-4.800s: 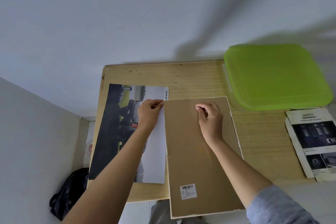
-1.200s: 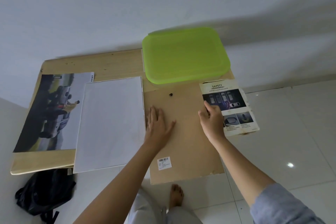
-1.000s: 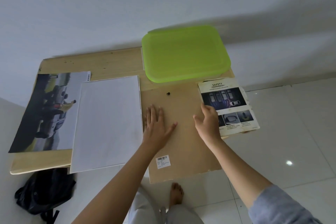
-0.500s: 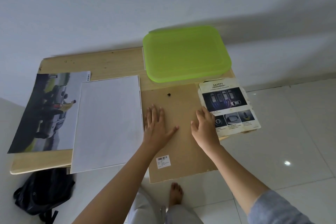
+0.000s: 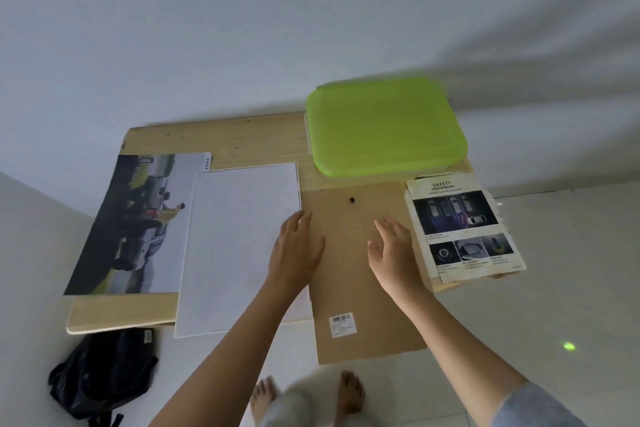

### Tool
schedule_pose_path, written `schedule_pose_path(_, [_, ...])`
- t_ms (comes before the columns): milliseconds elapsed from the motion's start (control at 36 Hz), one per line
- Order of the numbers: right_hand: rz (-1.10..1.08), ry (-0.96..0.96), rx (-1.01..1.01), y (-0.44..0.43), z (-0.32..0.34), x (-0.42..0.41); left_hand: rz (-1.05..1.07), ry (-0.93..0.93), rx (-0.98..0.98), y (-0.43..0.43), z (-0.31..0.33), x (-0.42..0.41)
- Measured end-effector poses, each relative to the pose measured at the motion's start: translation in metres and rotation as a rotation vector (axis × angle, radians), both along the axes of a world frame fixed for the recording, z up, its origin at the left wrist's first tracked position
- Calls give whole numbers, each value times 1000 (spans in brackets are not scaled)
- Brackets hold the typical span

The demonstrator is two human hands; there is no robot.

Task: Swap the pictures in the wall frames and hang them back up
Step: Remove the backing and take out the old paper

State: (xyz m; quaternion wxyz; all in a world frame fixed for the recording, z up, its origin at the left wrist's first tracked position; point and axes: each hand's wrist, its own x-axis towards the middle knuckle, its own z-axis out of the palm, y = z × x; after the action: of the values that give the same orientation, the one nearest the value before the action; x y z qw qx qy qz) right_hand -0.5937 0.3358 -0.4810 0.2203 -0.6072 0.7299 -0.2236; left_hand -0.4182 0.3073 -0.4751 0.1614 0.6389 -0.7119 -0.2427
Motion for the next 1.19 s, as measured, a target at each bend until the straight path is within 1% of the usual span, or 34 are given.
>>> schedule_pose_path(56, [55,-70,-25,-2,7,29,117,2,-31,4,-1,29])
schedule_pose_path(111, [128,-116,-31,1,10,61,244,-34,-30,12,-5,62])
schedule_pose_path(167, [192,-134,-16,5,9,94,338,-57,3,21,-10,96])
schedule_pose_path(222, [238,-116,-1,11,2,122,386,-62,61,31,-17,126])
schedule_pose_path(278, [244,-76,37,17,-6,145,396,-66,114,41,-24,150])
schedule_pose_path(389, [170,63,112,31,-21,175,327,-78,143,55,-39,175])
schedule_pose_path(528, [-9,240,98,38,-30,194,274,-74,78,59,-45,179])
schedule_pose_path(611, [-75,270,101,37,-31,202,284,-60,66,59,-47,179])
schedule_pose_path(722, [-89,190,79,35,-29,207,267,-52,66,59,-47,180])
schedule_pose_path(889, [-122,92,-29,34,-24,208,263,-54,63,58,-47,181])
schedule_pose_path(972, [-146,-26,-89,31,-18,210,261,-47,63,57,-46,181])
schedule_pose_path(1056, [-266,-213,-61,22,-7,205,252,-38,62,58,-45,183])
schedule_pose_path(1194, [-375,-323,82,8,4,185,249,-40,59,57,-45,183])
